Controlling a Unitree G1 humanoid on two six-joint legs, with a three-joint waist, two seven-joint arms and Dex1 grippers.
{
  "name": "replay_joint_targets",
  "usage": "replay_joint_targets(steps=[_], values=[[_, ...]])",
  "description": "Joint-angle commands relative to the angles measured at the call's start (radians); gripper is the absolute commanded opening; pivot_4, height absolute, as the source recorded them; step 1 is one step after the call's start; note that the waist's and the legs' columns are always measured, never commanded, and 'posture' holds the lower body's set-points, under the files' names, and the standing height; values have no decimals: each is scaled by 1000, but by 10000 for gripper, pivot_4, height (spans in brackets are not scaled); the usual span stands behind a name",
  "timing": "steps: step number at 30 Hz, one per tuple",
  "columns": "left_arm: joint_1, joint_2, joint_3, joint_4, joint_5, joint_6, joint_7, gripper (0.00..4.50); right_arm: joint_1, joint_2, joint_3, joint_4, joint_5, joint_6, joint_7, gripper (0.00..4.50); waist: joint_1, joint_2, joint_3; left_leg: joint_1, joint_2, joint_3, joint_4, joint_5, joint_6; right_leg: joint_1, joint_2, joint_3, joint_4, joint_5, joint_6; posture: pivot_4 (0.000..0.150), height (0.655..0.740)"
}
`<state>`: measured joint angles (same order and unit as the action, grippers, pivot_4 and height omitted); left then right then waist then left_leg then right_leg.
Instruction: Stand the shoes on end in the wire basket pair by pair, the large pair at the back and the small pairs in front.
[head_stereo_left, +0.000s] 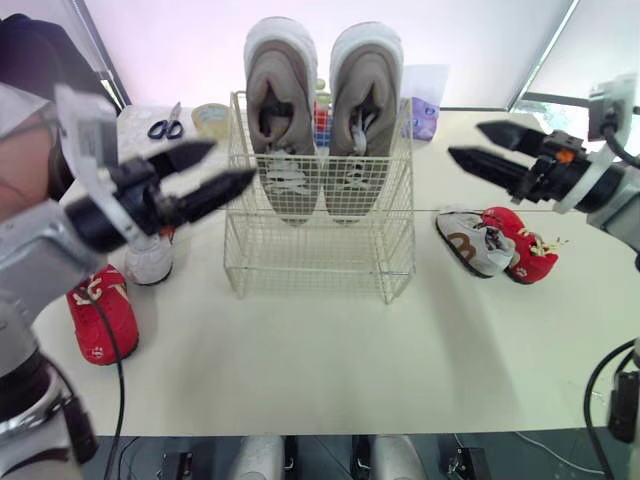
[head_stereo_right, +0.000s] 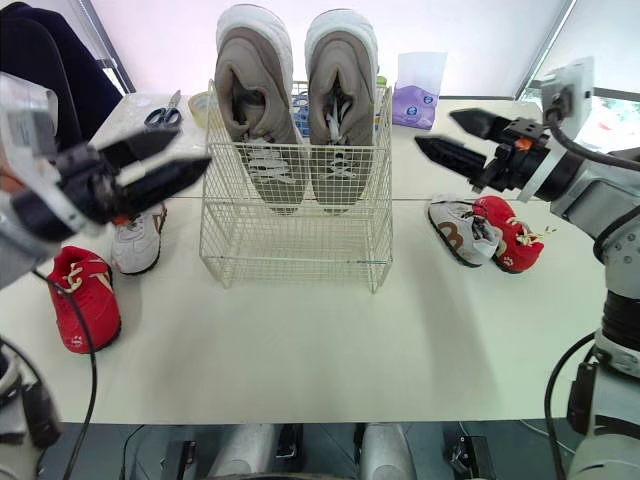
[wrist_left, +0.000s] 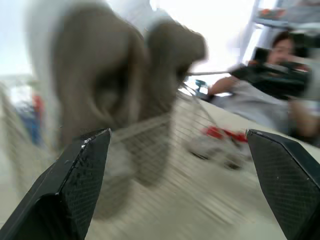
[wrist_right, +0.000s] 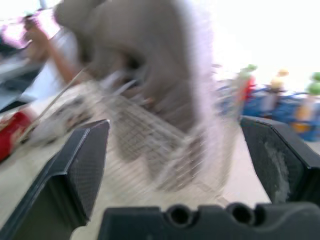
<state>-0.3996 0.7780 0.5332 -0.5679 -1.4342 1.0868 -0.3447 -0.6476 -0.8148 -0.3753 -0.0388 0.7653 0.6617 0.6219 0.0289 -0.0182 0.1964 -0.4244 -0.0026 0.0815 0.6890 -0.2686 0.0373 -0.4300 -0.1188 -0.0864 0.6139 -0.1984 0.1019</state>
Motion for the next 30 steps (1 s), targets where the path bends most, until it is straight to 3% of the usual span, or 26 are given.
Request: replay_joint_targets(steps=[1, 4, 8, 15, 30], values=[[55, -24, -9, -86, -38, -76, 82, 44466, 123, 67, -100, -4, -138, -219, -94, 45000, 12, -1, 0, 0, 0, 0, 0, 0, 0, 1, 0, 0, 0, 0, 0, 1500, 7400], [94, -131, -102, -164, 13, -166, 186, 44466, 313, 136, -102, -89, -170, -208, -145, 45000, 16, 0, -1, 1, -1, -2, 0, 0, -1, 4, 0, 0, -1, 0, 0, 1500, 7400], [180, -244, -272, -259, 206, -251, 236, 44466, 456, 175, -117, -104, -206, -234, -161, 45000, 5, 8, -4, 4, -2, 1, 0, 0, -1, 5, 1, 3, -1, 0, 0, 1500, 7400], [274, -350, -556, -318, 510, -356, 232, 44466, 523, 176, -80, -92, -241, -255, -134, 45000, 5, 12, -8, 11, 1, 4, -5, -2, 4, 6, 4, 7, -1, -3, -6, 1500, 7400], [333, -302, -597, -342, 542, -369, 119, 44466, 503, 236, -7, 85, -317, -325, -109, 45000, 7, 13, -8, 11, 1, 3, -5, -3, 5, 6, 4, 7, -1, -5, -9, 1500, 7400]])
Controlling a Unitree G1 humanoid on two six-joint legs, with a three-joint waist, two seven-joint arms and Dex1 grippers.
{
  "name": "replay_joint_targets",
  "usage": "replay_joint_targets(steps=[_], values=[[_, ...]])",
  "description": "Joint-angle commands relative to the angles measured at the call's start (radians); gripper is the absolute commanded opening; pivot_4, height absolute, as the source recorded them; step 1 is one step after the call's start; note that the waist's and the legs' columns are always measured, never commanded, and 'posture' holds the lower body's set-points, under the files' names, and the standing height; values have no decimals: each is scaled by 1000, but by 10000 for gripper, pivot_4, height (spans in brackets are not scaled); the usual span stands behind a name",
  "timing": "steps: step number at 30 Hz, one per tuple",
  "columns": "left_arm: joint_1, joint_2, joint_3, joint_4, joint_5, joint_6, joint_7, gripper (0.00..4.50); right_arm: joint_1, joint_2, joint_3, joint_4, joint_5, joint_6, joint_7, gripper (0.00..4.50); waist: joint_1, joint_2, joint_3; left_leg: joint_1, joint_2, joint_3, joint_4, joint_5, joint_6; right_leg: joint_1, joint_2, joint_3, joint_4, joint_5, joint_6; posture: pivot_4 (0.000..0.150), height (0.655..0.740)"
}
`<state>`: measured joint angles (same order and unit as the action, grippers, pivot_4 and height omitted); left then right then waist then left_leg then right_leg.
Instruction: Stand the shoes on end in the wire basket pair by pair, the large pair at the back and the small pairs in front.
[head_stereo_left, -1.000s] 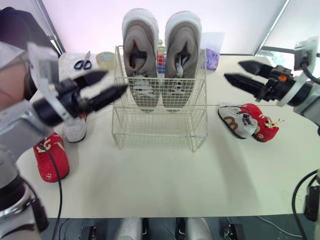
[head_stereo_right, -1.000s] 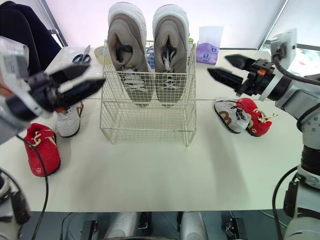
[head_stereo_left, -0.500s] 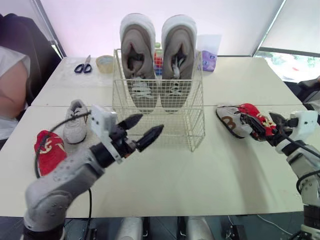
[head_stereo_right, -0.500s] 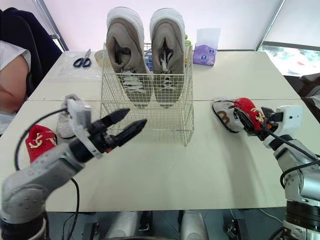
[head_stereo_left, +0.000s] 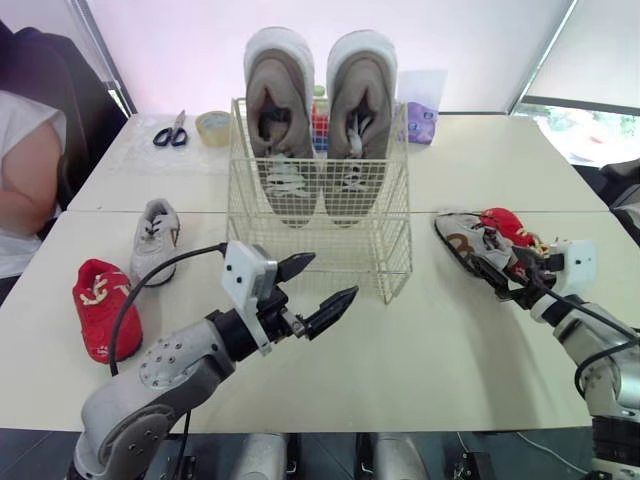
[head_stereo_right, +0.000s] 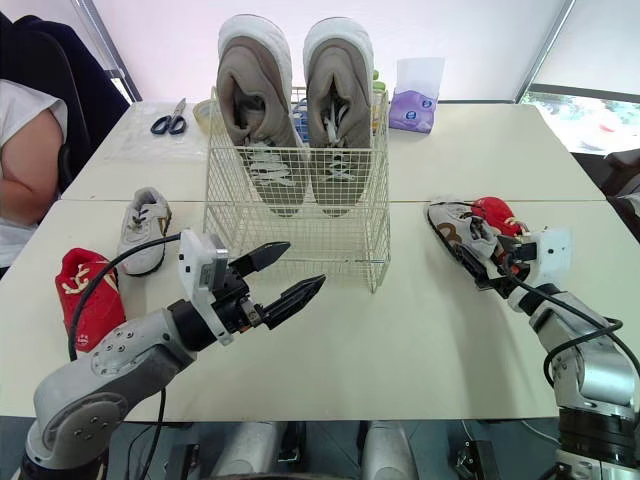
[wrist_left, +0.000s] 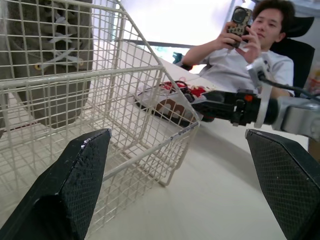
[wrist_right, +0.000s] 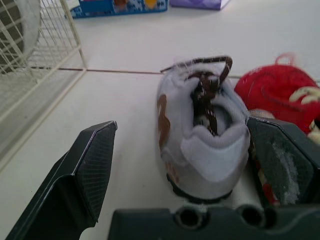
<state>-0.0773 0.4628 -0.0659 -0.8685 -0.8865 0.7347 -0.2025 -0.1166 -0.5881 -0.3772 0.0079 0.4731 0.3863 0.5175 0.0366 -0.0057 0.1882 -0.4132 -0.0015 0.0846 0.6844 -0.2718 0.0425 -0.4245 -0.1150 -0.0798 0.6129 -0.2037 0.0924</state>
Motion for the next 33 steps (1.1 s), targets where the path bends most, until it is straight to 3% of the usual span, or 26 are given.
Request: replay_joint_targets(steps=[1, 9, 12, 16, 20, 23, 28, 30, 33], values=[[15, 18, 4, -41, -1, -18, -30, 44466, -43, 14, -1, 72, -38, -70, -9, 45000, -1, 0, 0, 0, 0, 0, 0, 0, 0, 0, 0, 0, 0, 0, 0, 1500, 7400], [50, 36, 7, -53, 0, -23, -47, 44466, -136, 73, 45, 224, -82, -150, -5, 45000, -2, 0, 0, 0, 0, 0, 0, 0, 0, 0, 0, 0, 0, 0, 0, 1500, 7400], [68, 45, 6, -68, -12, -12, -44, 45000, -158, 87, 62, 276, -117, -188, -22, 37074, -1, 0, 0, 0, 0, 0, 0, 0, 0, 0, 0, 0, 0, 0, 0, 1500, 7400], [81, 57, 16, -85, -38, -4, -36, 45000, -161, 93, 77, 320, -155, -228, -36, 18432, -3, 0, 0, 0, 0, 0, 0, 0, 0, 0, 0, 0, 0, 0, 0, 1500, 7400], [96, 88, 69, -98, -165, 5, -19, 45000, -179, 95, 57, 318, -151, -252, -52, 5789, -6, 0, 0, 0, 0, 0, 0, 0, 0, 0, 0, 0, 0, 0, 0, 1500, 7400], [104, 173, 186, -93, -364, -10, -7, 45000, -254, 63, 21, 255, -104, -236, -48, 4635, -10, 1, 0, 0, 0, 0, 0, 0, 0, 0, -1, 0, 0, 0, 0, 1500, 7400], [37, 428, 450, 16, -743, -35, -30, 45000, -539, -75, -54, 275, -40, -223, -36, 4635, -26, 13, 5, -6, 0, 0, 0, 0, -1, -7, -3, 0, 0, 0, 0, 1500, 7400], [-40, 496, 511, 110, -830, -40, -42, 45000, -660, -130, -45, 285, -45, -244, -10, 4635, -26, 14, 5, -7, -1, 0, -1, 0, -1, -8, -2, -1, 0, 0, 0, 1500, 7400], [-158, 563, 540, 251, -854, -34, -42, 45000, -801, -176, -3, 269, -48, -261, 57, 4635, -26, 14, 5, -9, 0, -3, -2, 1, -1, -8, 1, -3, 0, -1, 1, 1500, 7400]])
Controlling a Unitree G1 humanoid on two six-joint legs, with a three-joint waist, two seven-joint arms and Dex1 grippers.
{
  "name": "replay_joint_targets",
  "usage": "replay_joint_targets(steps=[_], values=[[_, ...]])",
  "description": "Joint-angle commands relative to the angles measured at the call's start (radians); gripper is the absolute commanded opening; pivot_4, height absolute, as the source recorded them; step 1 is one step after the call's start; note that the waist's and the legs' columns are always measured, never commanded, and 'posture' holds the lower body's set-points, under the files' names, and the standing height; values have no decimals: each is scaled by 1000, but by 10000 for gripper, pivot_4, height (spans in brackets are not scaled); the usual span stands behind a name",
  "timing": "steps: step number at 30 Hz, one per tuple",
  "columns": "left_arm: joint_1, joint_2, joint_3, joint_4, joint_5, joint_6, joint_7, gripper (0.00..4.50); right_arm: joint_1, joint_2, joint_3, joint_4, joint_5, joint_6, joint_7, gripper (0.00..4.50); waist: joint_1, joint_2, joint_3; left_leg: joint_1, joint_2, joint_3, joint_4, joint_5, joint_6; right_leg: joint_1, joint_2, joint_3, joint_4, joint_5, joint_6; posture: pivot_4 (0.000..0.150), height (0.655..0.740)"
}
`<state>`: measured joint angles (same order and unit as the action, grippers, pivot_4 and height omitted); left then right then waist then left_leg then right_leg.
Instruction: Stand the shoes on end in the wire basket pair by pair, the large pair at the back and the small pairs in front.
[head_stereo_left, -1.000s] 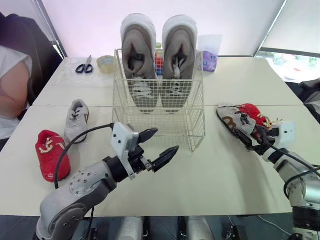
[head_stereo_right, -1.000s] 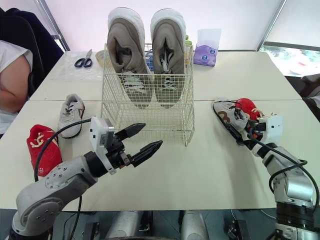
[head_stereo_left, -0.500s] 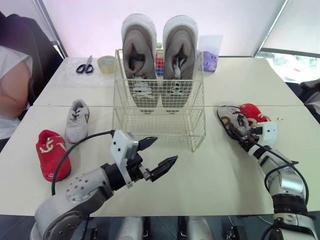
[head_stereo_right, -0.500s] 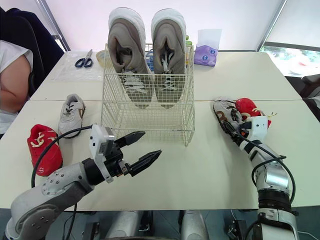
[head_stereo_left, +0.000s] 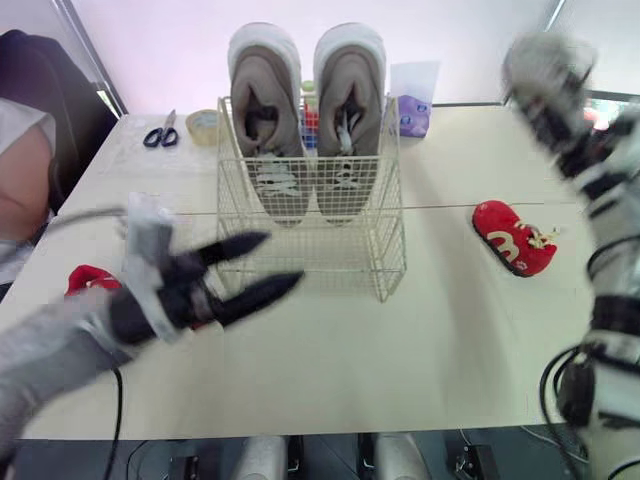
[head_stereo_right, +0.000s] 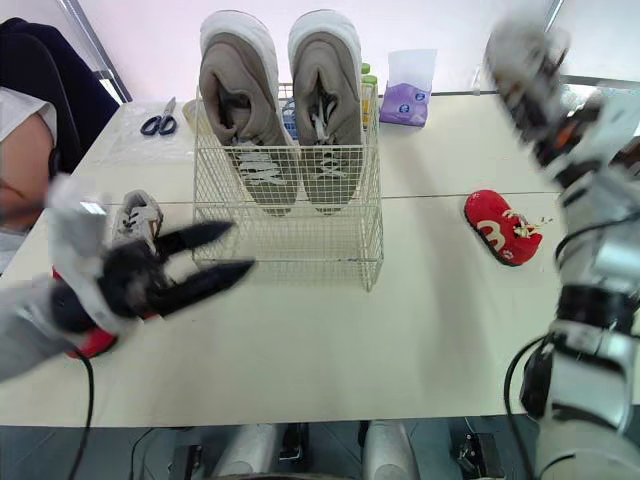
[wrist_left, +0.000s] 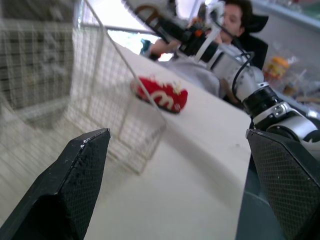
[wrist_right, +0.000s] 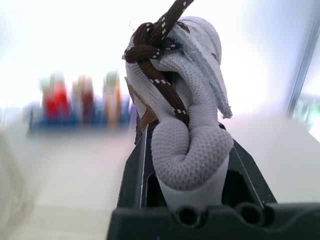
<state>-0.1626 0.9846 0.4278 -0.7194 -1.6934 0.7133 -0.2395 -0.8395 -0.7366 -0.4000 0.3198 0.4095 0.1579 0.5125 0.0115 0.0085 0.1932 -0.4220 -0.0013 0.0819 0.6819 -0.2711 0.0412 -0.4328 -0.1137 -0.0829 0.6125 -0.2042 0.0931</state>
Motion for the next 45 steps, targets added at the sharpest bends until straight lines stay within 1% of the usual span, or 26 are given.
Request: replay_joint_targets(steps=[1, 5, 8, 11, 14, 17, 24, 28, 31, 32, 36, 37, 38, 39, 40, 41, 42, 45], values=[[-111, 60, 46, 151, -47, -7, 1, 45000, -115, -35, 36, -51, 19, -34, 90, 4635, -1, -1, 0, 0, 0, 0, 0, 0, 0, 0, 0, 0, 0, 0, 1, 1500, 7400], [-310, 131, 3, 385, -33, 32, 54, 45000, -250, -65, 120, -124, 77, 18, 282, 4635, -3, -1, 2, 0, 0, 1, 1, 0, 0, 1, 0, 0, 0, 2, 5, 1500, 7400], [-461, 125, 2, 553, -137, 81, -7, 45000, -297, -71, 210, -232, 125, 81, 436, 4635, -6, -1, 2, 0, 0, 1, 0, 0, 0, 0, 0, 0, 1, 2, 5, 1500, 7400], [-552, 124, -7, 635, -211, 156, -44, 45000, -311, -61, 280, -299, 128, 93, 530, 4635, -6, -3, 3, 0, 0, 0, 0, 2, -3, 0, 0, -1, 1, 2, 6, 1500, 7400], [-588, 107, -38, 635, -216, 210, -64, 45000, -314, -34, 327, -337, 130, 83, 590, 4635, -6, -6, 3, -1, -1, 1, 0, 2, -4, 1, -1, -1, 1, 2, 6, 1500, 7400], [-621, 66, -71, 608, -236, 232, -63, 45000, -319, 4, 361, -359, 139, 75, 639, 4635, -1, -7, 3, -1, -2, 1, 1, 2, -4, 1, -3, -1, 0, 2, 6, 1500, 7400], [-682, -6, -128, 607, -275, 264, -37, 45000, -320, 77, 389, -376, 131, 58, 675, 4635, -2, -9, 4, -1, -2, 1, 1, 3, -5, 1, -3, -1, 1, 2, 6, 1500, 7400], [-688, -20, -165, 595, -243, 304, -60, 45000, -306, 92, 397, -406, 128, 59, 685, 4635, -5, -9, 4, -1, -2, 1, 1, 3, -6, 1, -3, -1, 1, 2, 6, 1500, 7400], [-689, -36, -174, 601, -230, 311, -67, 37397, -295, 92, 398, -426, 128, 66, 683, 4578, -4, -9, 4, -1, -2, 1, 1, 3, -6, 1, -3, -1, 2, 2, 6, 1500, 7400], [-690, -39, -173, 604, -226, 313, -69, 33104, -292, 90, 397, -431, 128, 70, 681, 4578, -4, -9, 4, -1, -2, 1, 1, 3, -6, 1, -3, -1, 2, 2, 6, 1500, 7400], [-689, -51, -166, 607, -219, 314, -70, 13524, -280, 83, 390, -449, 132, 87, 674, 4578, -4, -9, 4, -1, -2, 1, 1, 3, -6, 1, -3, -1, 2, 2, 6, 1500, 7400], [-687, -58, -163, 608, -219, 310, -65, 9563, -275, 80, 387, -454, 134, 93, 672, 4578, -5, -9, 4, -1, -2, 1, 1, 3, -6, 1, -3, -1, 2, 2, 6, 1500, 7400], [-685, -65, -160, 611, -212, 303, -59, 5426, -269, 77, 382, -455, 136, 103, 665, 9218, -4, -9, 4, -1, -2, 1, 1, 3, -6, 1, -3, -1, 2, 2, 6, 1500, 7400], [-682, -73, -153, 612, -207, 293, -49, 3344, -259, 70, 370, -452, 148, 132, 655, 14411, -4, -9, 4, -1, -2, 1, 1, 3, -6, 1, -3, -1, 2, 2, 6, 1500, 7400], [-678, -81, -145, 612, -208, 283, -39, 3340, -250, 63, 356, -448, 158, 159, 641, 18512, -1, -9, 4, -1, -2, 1, 1, 3, -6, 1, -3, -1, 2, 2, 6, 1500, 7400], [-667, -89, -129, 607, -215, 271, -27, 3340, -234, 55, 328, -436, 171, 192, 612, 24766, 0, -9, 4, -1, -2, 1, 1, 4, -6, 1, -3, -1, 2, 2, 6, 1500, 7400], [-653, -98, -110, 599, -224, 257, -13, 3340, -216, 54, 293, -421, 187, 226, 572, 28442, 0, -10, 4, -1, -2, 1, 1, 4, -6, 1, -3, -1, 2, 2, 6, 1500, 7400], [-605, -135, -53, 560, -243, 199, 29, 3340, -145, 101, 151, -396, 303, 357, 393, 44621, 0, -10, 3, 0, -2, 1, 1, 3, -6, 1, -4, -1, 1, 2, 6, 1500, 7400]])
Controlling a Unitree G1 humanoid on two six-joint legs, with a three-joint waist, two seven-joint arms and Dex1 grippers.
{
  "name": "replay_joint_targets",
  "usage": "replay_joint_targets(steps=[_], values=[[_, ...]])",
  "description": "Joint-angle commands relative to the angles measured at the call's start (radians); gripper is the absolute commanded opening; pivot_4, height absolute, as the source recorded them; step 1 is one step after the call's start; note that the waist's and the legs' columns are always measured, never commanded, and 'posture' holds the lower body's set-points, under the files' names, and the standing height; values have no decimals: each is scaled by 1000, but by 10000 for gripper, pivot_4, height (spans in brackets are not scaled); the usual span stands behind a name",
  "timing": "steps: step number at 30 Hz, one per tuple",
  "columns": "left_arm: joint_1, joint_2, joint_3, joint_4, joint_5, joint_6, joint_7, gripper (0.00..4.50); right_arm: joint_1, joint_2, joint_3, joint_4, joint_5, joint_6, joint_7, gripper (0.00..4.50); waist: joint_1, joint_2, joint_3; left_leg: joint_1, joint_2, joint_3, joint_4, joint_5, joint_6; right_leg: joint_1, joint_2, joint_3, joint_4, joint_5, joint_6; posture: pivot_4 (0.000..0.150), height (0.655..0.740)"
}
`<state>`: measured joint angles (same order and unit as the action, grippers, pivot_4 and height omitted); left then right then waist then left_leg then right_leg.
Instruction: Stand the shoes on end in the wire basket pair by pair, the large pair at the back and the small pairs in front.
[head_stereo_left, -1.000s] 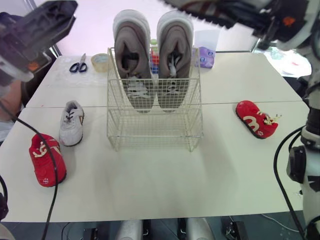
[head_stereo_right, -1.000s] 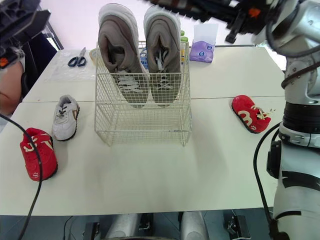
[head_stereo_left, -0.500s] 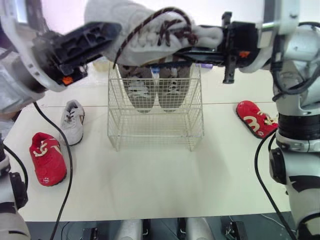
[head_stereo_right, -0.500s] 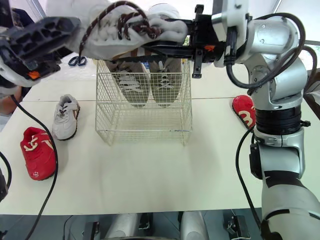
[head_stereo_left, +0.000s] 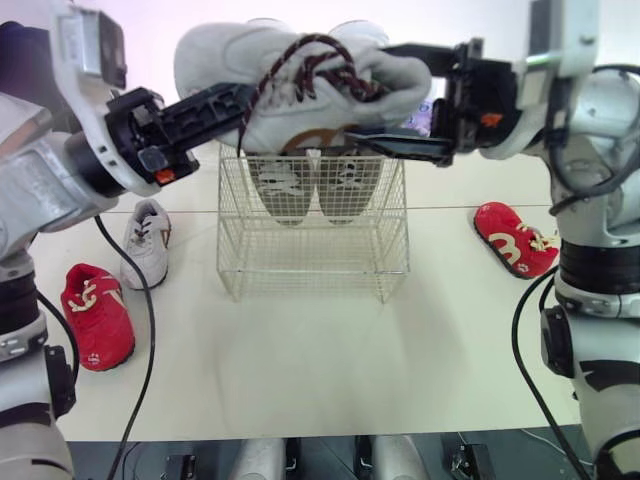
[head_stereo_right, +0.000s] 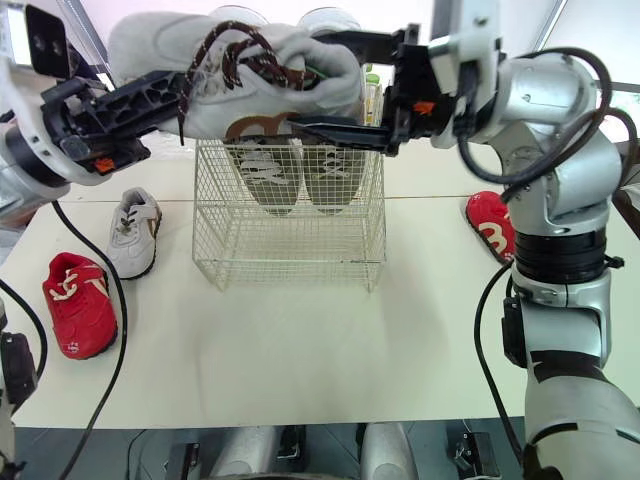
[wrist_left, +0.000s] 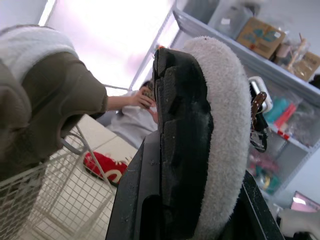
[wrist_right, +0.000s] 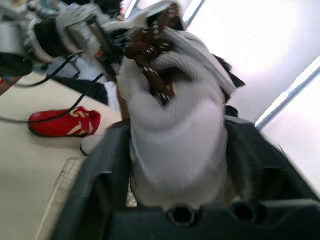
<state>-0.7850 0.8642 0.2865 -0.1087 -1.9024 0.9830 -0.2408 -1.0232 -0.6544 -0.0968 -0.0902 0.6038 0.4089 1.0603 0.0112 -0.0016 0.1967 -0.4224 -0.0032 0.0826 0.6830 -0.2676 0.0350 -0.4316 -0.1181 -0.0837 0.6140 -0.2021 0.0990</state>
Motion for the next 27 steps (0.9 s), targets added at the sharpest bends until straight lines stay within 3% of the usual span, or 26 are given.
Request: replay_joint_targets(steps=[1, 3, 5, 7, 12, 17, 26, 27], values=[[34, -36, 106, -75, -32, -99, 45, 3340, 86, 65, -221, -5, 233, 181, -248, 44621, 1, -1, -1, 0, 0, 0, 0, 0, 0, 0, 0, 0, 0, 0, 0, 1500, 7400], [57, -94, 130, -126, -11, -166, 77, 3340, 182, 211, -320, -67, 494, 258, -463, 44621, 0, -4, -2, 0, 0, -1, -1, 0, 0, 0, 0, 0, -1, 0, 0, 1500, 7400], [66, -155, 134, -172, 24, -224, 97, 3340, 244, 351, -337, -134, 648, 269, -631, 44621, -3, -4, -2, 1, 1, -2, -1, 0, -1, 1, -1, -1, 0, 0, -1, 1500, 7400], [60, -235, 117, -212, 75, -288, 107, 3340, 284, 490, -282, -194, 698, 254, -747, 44621, -8, -2, -1, 1, 1, -1, -2, 1, -2, 0, -1, 0, 0, 1, -1, 1500, 7400], [40, -387, 59, -244, 215, -383, 90, 3340, 266, 694, -164, -243, 698, 193, -863, 44621, -21, -1, -1, 1, 1, 0, -3, 1, -2, -1, 1, 0, 2, 1, -1, 1500, 7400], [45, -464, 14, -240, 299, -402, 57, 3340, 217, 740, -106, -237, 665, 147, -852, 44621, -21, -2, -2, 0, 0, -1, -1, 0, 0, -1, 2, -1, 1, 1, -1, 1500, 7400], [93, -505, -11, -251, 334, -390, 41, 3340, 163, 716, -87, -194, 646, 96, -810, 44621, -25, -2, -2, 0, 0, -1, -1, 0, 1, 0, 3, -1, 1, 1, -1, 1500, 7400], [96, -506, -11, -251, 335, -390, 39, 3340, 160, 715, -85, -193, 643, 92, -806, 42308, -25, -2, -2, 0, 0, -1, -1, 0, 2, 0, 3, -1, 1, 1, -1, 1500, 7400]])
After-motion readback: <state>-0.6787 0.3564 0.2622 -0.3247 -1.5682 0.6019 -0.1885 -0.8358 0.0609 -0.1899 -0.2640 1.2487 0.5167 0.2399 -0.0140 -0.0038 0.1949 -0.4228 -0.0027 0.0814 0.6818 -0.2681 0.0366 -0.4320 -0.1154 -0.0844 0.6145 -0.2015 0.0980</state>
